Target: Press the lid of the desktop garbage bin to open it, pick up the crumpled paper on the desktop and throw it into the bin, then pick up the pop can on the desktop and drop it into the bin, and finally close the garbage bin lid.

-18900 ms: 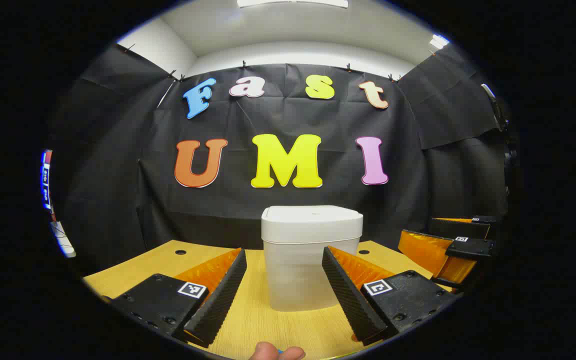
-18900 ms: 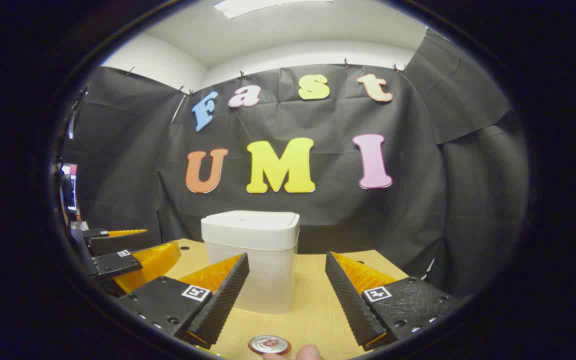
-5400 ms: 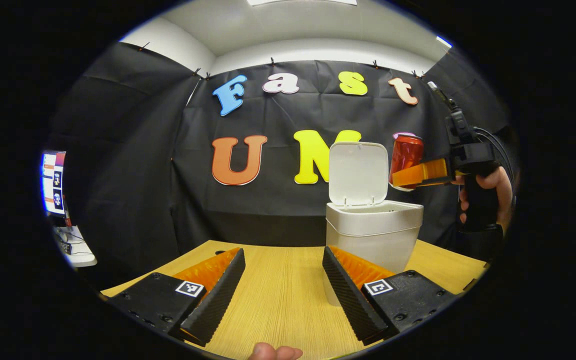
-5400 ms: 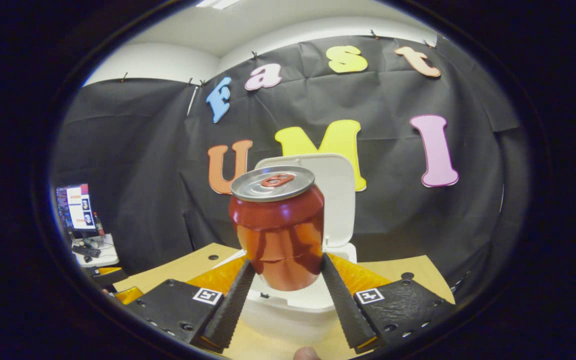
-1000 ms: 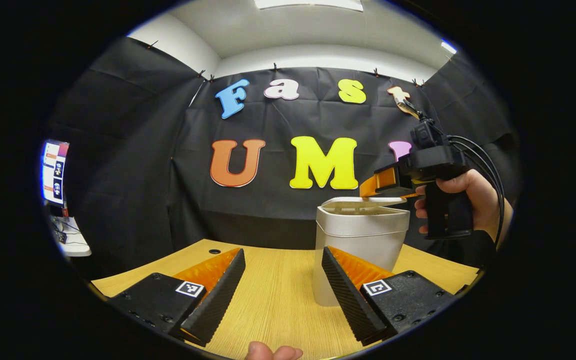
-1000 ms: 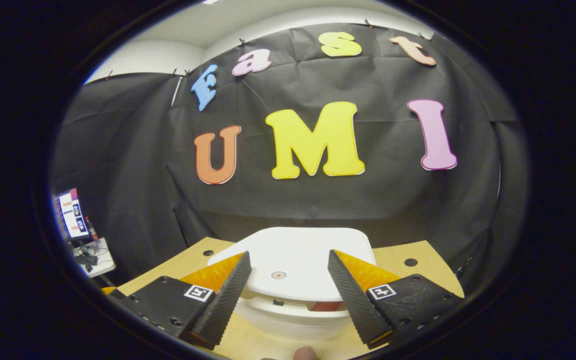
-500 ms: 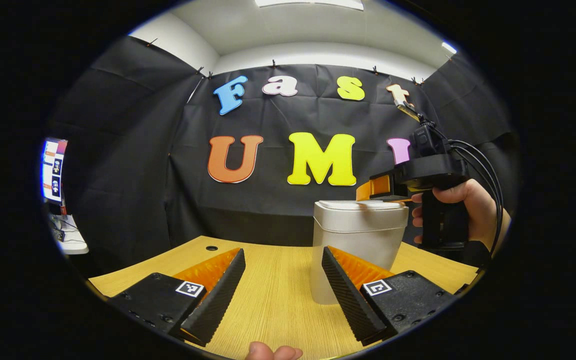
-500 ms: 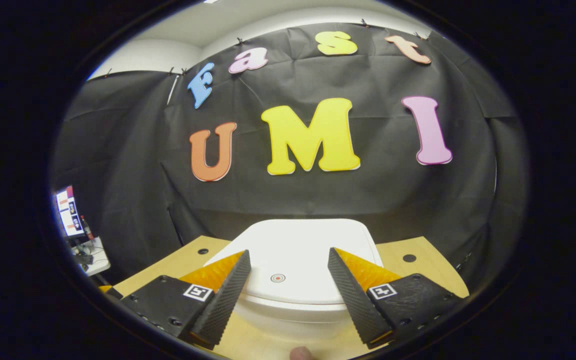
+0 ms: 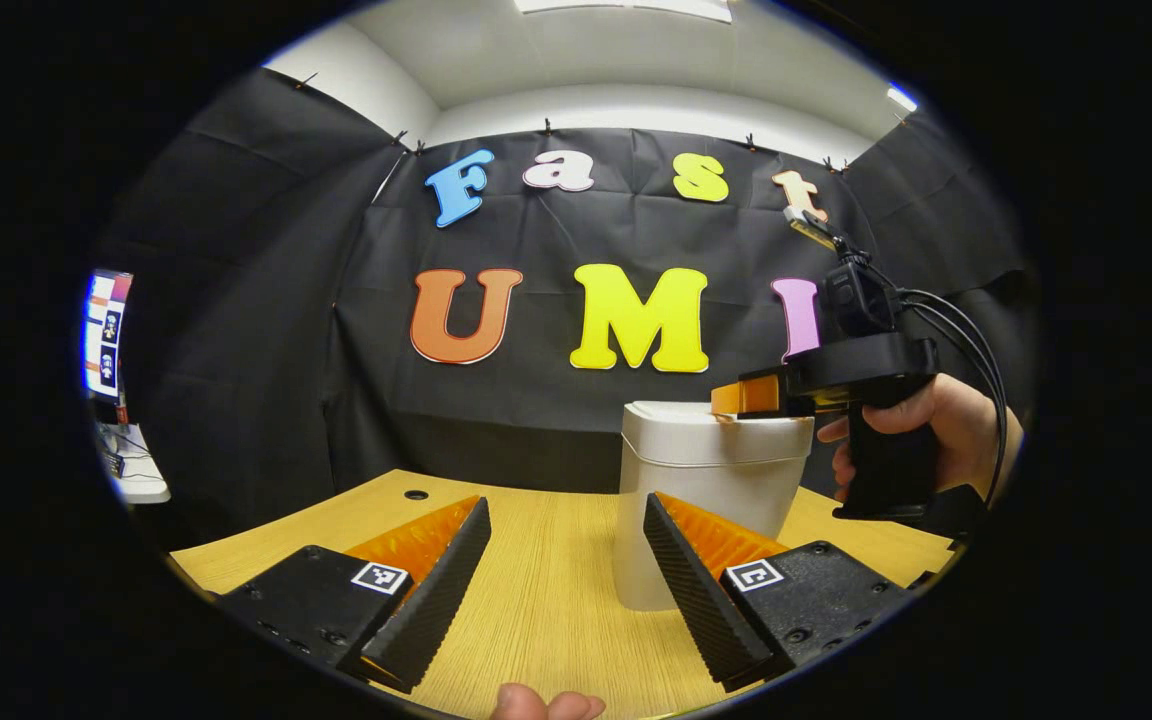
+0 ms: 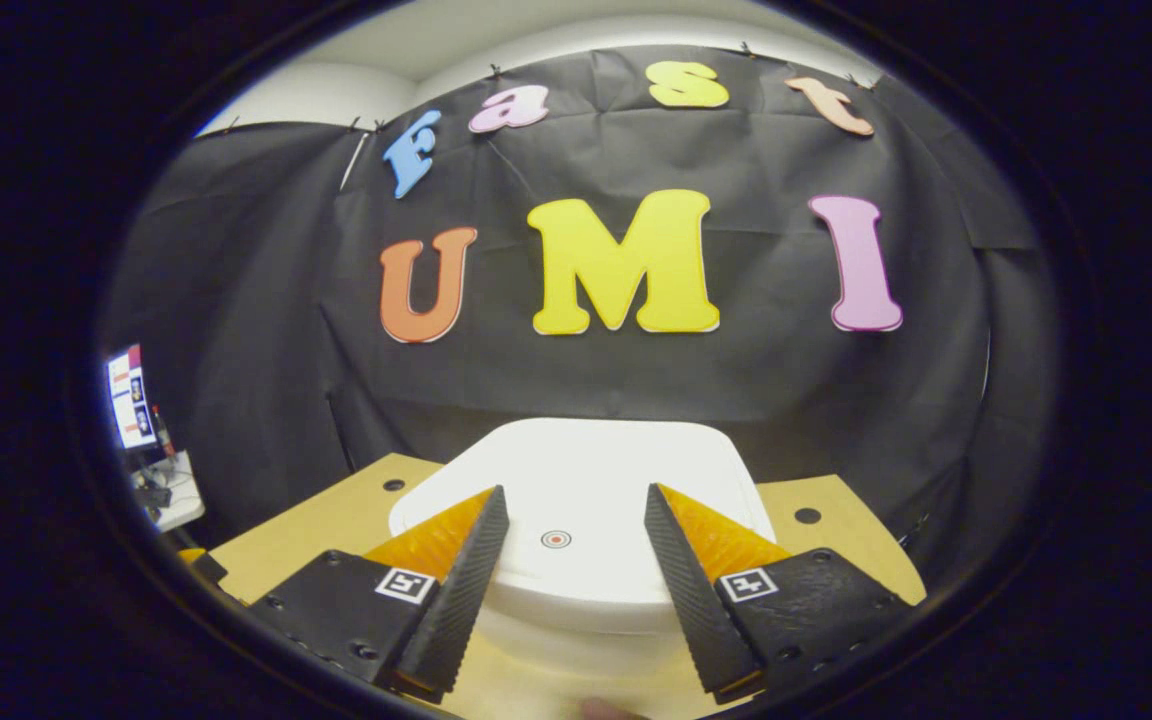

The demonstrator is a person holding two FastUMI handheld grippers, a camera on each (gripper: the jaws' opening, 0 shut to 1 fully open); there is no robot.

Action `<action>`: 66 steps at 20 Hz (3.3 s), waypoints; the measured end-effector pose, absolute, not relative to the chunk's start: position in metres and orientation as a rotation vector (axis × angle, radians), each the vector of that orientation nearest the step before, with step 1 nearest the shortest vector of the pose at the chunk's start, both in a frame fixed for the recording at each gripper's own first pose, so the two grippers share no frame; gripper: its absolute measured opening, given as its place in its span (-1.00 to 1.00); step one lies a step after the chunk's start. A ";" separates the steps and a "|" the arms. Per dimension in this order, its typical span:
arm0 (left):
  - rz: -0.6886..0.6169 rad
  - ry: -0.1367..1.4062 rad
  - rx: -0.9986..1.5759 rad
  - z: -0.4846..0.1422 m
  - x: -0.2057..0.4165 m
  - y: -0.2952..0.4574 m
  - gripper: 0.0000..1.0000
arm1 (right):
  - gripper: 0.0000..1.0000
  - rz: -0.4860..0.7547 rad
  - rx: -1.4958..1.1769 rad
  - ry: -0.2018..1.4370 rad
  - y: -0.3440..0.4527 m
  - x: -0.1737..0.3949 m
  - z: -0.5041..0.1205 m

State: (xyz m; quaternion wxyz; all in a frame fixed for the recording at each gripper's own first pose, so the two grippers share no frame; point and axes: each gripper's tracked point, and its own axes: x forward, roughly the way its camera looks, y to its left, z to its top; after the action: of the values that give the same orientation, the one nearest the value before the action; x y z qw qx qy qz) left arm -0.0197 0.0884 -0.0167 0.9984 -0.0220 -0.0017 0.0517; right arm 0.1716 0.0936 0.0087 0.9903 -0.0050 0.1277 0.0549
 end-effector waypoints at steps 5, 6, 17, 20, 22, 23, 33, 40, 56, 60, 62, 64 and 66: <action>0.106 -0.001 -0.042 -0.014 -0.018 0.086 0.98 | 0.73 0.107 0.022 0.182 0.094 0.173 0.018; 0.107 -0.001 -0.037 -0.013 -0.018 0.086 0.98 | 0.71 0.107 0.030 0.162 0.094 0.171 0.021; 0.119 -0.016 0.009 0.000 -0.014 0.072 0.98 | 0.91 0.083 0.062 -0.062 0.049 0.100 0.049; 0.109 -0.024 0.024 0.006 -0.013 0.063 0.98 | 0.92 0.030 0.046 -0.091 0.020 0.072 0.043; 0.098 -0.028 0.028 0.009 -0.013 0.053 0.98 | 0.96 0.024 0.021 -0.106 0.011 0.053 0.036; 0.096 -0.032 0.032 0.010 -0.014 0.049 0.98 | 0.94 0.024 0.014 -0.104 0.007 0.042 0.030; 0.103 -0.053 0.043 0.002 -0.026 0.029 0.98 | 0.97 -0.105 -0.034 -0.145 -0.031 -0.018 -0.013; 0.105 -0.047 0.050 -0.005 -0.026 0.029 0.98 | 0.90 -0.116 -0.020 -0.152 -0.035 -0.020 -0.018; 0.098 -0.051 0.046 -0.003 -0.027 0.031 0.98 | 0.90 -0.135 0.002 -0.153 -0.038 -0.014 -0.015; 0.098 -0.051 0.046 -0.002 -0.027 0.031 0.97 | 0.89 -0.124 0.003 -0.145 -0.033 -0.013 -0.018; 0.101 -0.048 0.042 -0.004 -0.026 0.034 0.98 | 0.90 -0.123 -0.004 -0.146 -0.031 -0.013 -0.019; 0.102 -0.042 0.035 -0.006 -0.025 0.035 0.98 | 0.90 -0.124 -0.007 -0.144 -0.031 -0.012 -0.021; 0.106 -0.038 0.036 -0.008 -0.026 0.036 0.99 | 0.90 -0.126 -0.004 -0.140 -0.032 -0.013 -0.022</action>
State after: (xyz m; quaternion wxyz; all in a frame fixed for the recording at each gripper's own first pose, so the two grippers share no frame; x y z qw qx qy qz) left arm -0.0260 0.0359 -0.0078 0.9983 0.0178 -0.0189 0.0528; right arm -0.0128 -0.0322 -0.0222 0.9956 -0.0022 -0.0698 -0.0629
